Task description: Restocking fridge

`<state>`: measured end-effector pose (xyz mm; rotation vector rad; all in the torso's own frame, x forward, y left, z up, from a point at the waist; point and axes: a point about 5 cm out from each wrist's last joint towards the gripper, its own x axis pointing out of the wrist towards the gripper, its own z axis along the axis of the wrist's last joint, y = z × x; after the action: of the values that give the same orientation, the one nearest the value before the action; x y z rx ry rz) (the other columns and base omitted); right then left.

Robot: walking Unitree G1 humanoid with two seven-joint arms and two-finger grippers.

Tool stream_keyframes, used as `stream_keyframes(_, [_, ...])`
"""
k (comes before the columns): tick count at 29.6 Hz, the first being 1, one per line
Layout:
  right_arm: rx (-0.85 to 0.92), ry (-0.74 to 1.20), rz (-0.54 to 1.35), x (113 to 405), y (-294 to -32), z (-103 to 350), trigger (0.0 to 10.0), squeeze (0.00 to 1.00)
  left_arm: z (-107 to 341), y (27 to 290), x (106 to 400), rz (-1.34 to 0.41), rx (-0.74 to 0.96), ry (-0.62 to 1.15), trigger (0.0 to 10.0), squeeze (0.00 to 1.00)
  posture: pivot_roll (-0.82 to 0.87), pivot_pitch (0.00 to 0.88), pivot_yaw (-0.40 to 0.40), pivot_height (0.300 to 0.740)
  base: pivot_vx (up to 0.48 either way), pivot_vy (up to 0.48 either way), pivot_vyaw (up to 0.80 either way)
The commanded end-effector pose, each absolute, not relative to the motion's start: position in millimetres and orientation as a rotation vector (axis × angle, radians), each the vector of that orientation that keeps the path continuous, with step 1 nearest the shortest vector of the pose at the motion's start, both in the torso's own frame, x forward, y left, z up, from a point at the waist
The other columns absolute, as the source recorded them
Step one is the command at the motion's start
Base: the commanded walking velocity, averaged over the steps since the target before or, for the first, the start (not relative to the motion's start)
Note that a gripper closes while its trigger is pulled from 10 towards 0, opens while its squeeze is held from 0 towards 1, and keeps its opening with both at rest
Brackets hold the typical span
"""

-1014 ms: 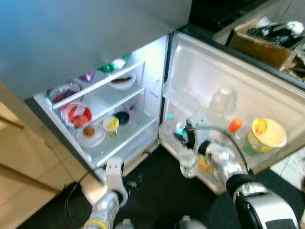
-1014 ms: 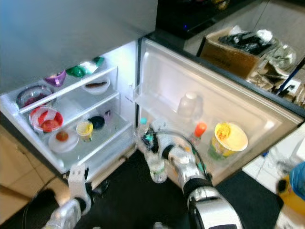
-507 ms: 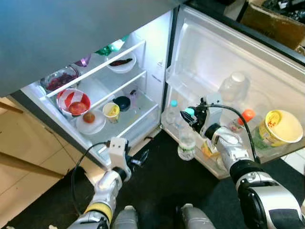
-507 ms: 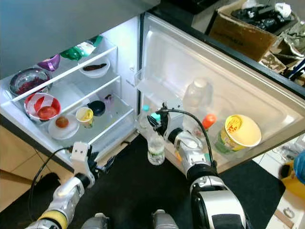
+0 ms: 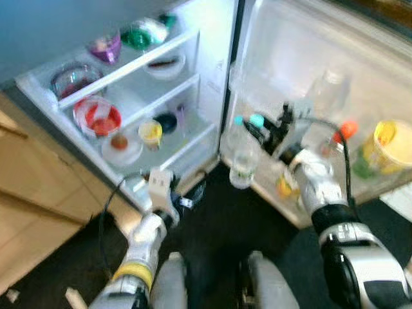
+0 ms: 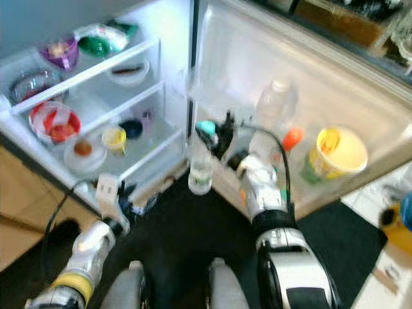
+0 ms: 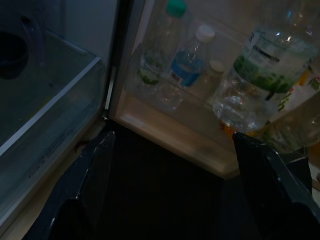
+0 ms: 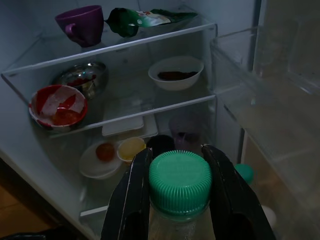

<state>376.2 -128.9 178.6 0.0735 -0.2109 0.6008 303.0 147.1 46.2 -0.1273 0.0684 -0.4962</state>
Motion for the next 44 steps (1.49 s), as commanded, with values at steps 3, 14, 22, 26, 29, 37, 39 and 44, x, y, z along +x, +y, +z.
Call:
stream_keyframes(3, [0.106,-0.227,0.585,374,-140,183,10.0,0.0,41,149,298,-0.499,-0.132,0.087,10.0,0.0,0.0,0.299,-0.027,0.6,0.0,0.0,0.0])
stream_keyframes(14, [0.019,-0.308,0.507,373,-158,209,10.0,0.0,48,150,302,-0.507,-0.116,0.063,10.0,0.0,-0.01,0.293,-0.024,0.595,0.0,0.0,0.0])
stream_keyframes(22, [-0.033,-0.333,0.374,375,-173,217,10.0,0.0,58,152,308,-0.515,-0.104,0.03,10.0,0.0,0.0,0.28,-0.016,0.595,0.0,0.0,0.0])
stream_keyframes(26, [-0.03,-0.368,0.36,375,-173,222,10.0,0.0,60,152,309,-0.517,-0.098,0.023,10.0,0.0,0.0,0.278,-0.013,0.595,0.0,0.0,0.0])
stream_keyframes(29, [-0.047,-0.397,0.332,376,-170,226,10.0,0.0,62,152,310,-0.519,-0.095,0.017,10.0,0.0,0.0,0.282,-0.012,0.595,0.0,0.0,0.0])
stream_keyframes(37, [-0.137,-0.48,0.247,376,-152,224,10.0,0.0,65,153,309,-0.521,-0.093,0.003,10.0,0.0,0.01,0.312,-0.011,0.595,0.0,0.0,0.0])
stream_keyframes(39, [-0.204,-0.509,0.273,374,-135,223,10.0,0.0,65,154,307,-0.521,-0.089,-0.002,10.0,0.0,0.02,0.321,-0.012,0.595,0.0,0.0,0.0])
stream_keyframes(44, [-0.252,-0.544,0.283,372,-124,222,10.0,0.0,64,155,304,-0.52,-0.085,-0.002,10.0,0.0,0.02,0.333,-0.011,0.595,0.0,0.0,0.0])
